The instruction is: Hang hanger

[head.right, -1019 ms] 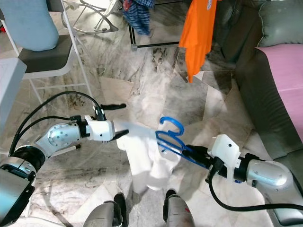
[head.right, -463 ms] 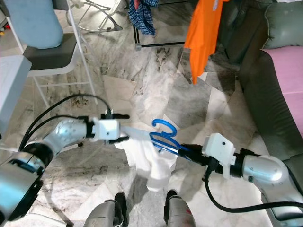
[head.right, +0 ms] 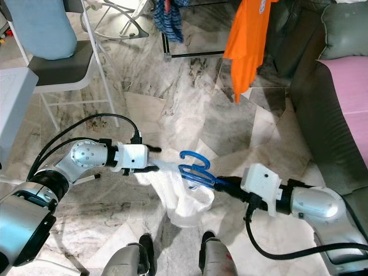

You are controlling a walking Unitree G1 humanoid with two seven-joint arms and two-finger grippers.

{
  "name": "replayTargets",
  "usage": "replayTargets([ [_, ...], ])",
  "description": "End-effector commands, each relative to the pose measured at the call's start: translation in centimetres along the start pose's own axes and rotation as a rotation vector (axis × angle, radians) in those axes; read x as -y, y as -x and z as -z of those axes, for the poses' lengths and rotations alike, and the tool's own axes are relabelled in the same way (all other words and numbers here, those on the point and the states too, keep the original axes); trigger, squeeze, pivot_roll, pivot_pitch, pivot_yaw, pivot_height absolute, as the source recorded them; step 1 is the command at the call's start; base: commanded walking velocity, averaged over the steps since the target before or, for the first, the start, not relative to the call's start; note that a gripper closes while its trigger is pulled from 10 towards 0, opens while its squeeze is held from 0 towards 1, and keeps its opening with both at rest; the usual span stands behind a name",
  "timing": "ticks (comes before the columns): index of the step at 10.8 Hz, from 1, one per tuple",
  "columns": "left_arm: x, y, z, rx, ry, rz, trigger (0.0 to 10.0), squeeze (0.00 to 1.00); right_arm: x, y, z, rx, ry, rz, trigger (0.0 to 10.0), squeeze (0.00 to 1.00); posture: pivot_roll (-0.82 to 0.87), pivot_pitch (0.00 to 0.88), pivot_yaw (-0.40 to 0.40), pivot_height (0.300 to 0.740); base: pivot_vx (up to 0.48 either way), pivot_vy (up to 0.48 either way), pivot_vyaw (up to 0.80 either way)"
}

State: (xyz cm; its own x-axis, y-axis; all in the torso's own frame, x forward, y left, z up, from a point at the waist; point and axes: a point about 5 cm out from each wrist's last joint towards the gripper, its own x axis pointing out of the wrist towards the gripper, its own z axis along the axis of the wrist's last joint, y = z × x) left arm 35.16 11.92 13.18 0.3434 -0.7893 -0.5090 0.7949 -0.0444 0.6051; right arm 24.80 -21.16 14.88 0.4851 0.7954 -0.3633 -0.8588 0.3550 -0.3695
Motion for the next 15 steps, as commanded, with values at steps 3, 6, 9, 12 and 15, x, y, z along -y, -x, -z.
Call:
replayTargets([
  [3, 0.4, 0.3, 0.4, -0.001, 0.059, 0.054, 0.0, 0.0, -0.3, -0.7, -0.3, 0.025, 0.033, -0.045, 10.0, 0.0, -0.3, 0.26, 0.111, 0.74, 0.0, 0.0, 0.0],
  [6, 1.0, 0.4, 0.9, -0.031, 0.11, 0.13, 0.0, 0.0, -0.4, -1.0, -0.3, 0.036, 0.039, -0.036, 10.0, 0.0, -0.31, 0.262, 0.115, 0.74, 0.0, 0.0, 0.0],
  [9, 1.3, 0.4, 1.2, -0.041, 0.132, 0.166, 0.0, 0.0, -0.3, -1.2, -0.4, 0.044, 0.044, -0.025, 10.0, 0.0, -0.31, 0.259, 0.116, 0.74, 0.0, 0.0, 0.0],
  [12, 1.5, 0.5, 1.3, -0.038, 0.147, 0.177, 0.0, 0.0, 0.0, -1.3, -0.4, 0.052, 0.062, 0.02, 10.0, 0.0, -0.31, 0.265, 0.115, 0.74, 0.0, 0.0, 0.0],
  [15, 1.4, 0.6, 1.4, -0.031, 0.147, 0.136, 0.0, 0.0, 0.6, -1.3, 0.5, -0.015, -0.079, 0.064, 10.0, 1.0, -0.31, 0.263, 0.115, 0.74, 0.0, 0.0, 0.0],
])
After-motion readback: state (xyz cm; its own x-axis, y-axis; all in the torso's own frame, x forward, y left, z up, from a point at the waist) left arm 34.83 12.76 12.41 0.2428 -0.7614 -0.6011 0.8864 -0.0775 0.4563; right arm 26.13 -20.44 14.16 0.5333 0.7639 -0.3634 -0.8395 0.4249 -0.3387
